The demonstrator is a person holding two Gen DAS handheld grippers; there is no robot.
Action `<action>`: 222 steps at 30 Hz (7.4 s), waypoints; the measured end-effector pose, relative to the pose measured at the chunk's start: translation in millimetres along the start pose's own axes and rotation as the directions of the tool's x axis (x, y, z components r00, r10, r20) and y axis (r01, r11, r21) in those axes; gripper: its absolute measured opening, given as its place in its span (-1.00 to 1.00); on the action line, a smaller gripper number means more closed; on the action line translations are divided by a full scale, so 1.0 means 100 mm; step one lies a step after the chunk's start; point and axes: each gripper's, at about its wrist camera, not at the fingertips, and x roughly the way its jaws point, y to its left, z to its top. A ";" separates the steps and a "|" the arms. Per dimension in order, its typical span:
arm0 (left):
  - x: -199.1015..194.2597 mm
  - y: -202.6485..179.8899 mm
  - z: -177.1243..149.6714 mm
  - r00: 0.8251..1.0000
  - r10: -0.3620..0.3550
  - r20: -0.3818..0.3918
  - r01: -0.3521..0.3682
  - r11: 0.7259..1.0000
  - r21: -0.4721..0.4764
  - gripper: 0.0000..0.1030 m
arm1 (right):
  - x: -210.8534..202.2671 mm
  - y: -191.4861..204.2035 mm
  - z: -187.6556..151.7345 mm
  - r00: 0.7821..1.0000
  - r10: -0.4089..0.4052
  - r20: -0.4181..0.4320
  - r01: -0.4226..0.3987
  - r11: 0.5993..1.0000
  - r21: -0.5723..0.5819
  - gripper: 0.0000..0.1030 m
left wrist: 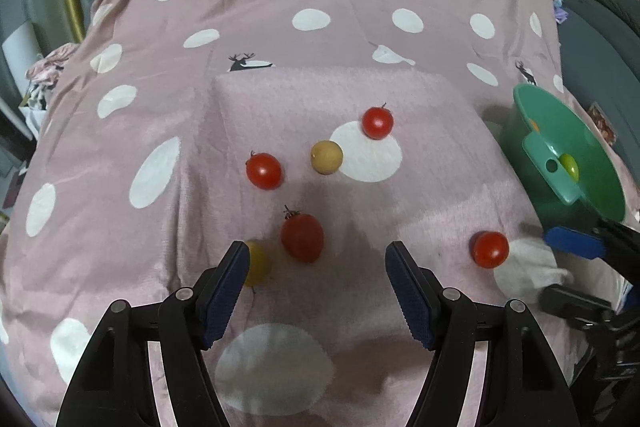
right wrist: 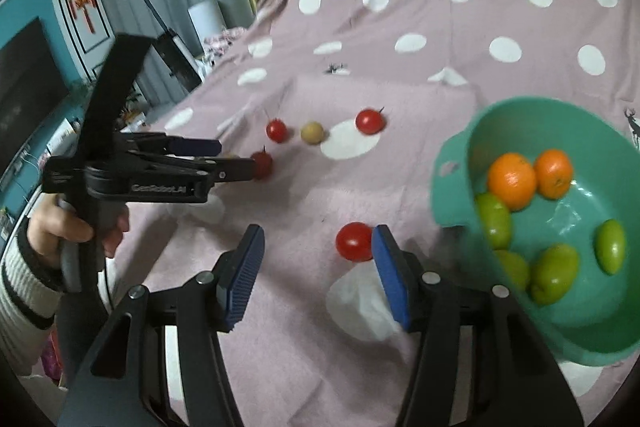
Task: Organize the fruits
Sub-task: 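Grasp a red cherry tomato with the right gripper while the left grasps another, then carry both cherry tomatoes into the teal bowl and open both grippers, then withdraw both open grippers from the bowl toward the small yellow fruits, then grasp a small yellow fruit with the left gripper while the right grasps another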
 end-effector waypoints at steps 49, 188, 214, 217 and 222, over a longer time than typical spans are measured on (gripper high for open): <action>0.36 0.04 0.14 0.998 -0.023 -0.062 0.027 0.997 0.073 -0.46 | 0.30 0.04 0.03 0.999 -0.041 -0.033 0.040 0.999 -0.022 -0.38; 0.32 0.60 0.13 0.991 -0.128 0.041 0.129 0.991 -0.042 -0.48 | 0.54 0.29 0.34 0.997 0.076 0.000 -0.076 0.997 0.018 0.15; 0.38 0.68 0.10 0.978 -0.202 0.055 0.205 0.978 -0.045 -0.48 | 1.72 0.18 1.05 0.957 -0.149 -0.248 0.172 0.982 0.076 -0.50; 0.38 0.69 0.10 0.978 -0.201 0.056 0.204 0.978 -0.046 -0.48 | 1.63 0.16 1.02 0.965 -0.140 -0.220 0.165 0.981 0.099 -0.50; 0.38 0.70 0.10 0.979 -0.194 0.058 0.197 0.979 -0.050 -0.47 | 1.30 0.21 0.83 0.979 -0.116 -0.169 0.137 0.984 0.115 -0.50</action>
